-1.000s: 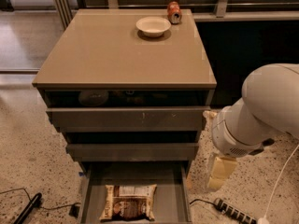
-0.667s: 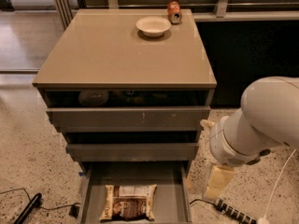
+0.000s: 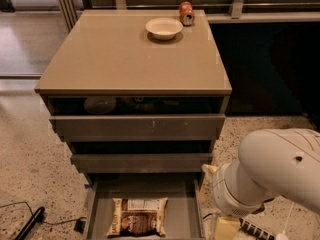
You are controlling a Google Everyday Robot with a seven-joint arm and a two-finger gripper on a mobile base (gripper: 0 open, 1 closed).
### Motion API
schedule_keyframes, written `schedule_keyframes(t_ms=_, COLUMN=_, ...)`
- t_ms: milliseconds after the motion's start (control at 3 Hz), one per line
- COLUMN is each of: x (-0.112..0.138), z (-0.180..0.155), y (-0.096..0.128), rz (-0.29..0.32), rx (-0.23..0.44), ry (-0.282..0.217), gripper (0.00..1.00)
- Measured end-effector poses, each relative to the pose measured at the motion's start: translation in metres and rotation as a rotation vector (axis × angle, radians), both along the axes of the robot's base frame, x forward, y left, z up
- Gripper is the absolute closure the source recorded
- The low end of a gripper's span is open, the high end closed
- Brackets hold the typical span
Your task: Pick brown chip bag from bottom drawer and place on counter
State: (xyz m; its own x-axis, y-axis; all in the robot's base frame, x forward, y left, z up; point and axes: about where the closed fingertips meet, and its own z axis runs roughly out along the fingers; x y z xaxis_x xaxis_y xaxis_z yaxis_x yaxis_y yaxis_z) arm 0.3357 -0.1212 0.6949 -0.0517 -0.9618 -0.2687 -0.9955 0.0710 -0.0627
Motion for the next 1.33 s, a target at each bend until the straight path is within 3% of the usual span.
schedule_keyframes(t_ms=333, x=0.000, z=0.000, y=0.000, rz=-0.001, rx=-0.001, ry=-0.001, gripper=0.00)
schedule_keyframes(t_ms=667, x=-0.002, z=-0.011, y=0.016, rz=0.056, rx=-0.010, ry=0.001, gripper=0.00)
schedule_keyframes(t_ms=1333, x=-0.024, z=-0.027, y=0.120, rz=0.323, rx=-0.097, ry=0.049, gripper=0.00)
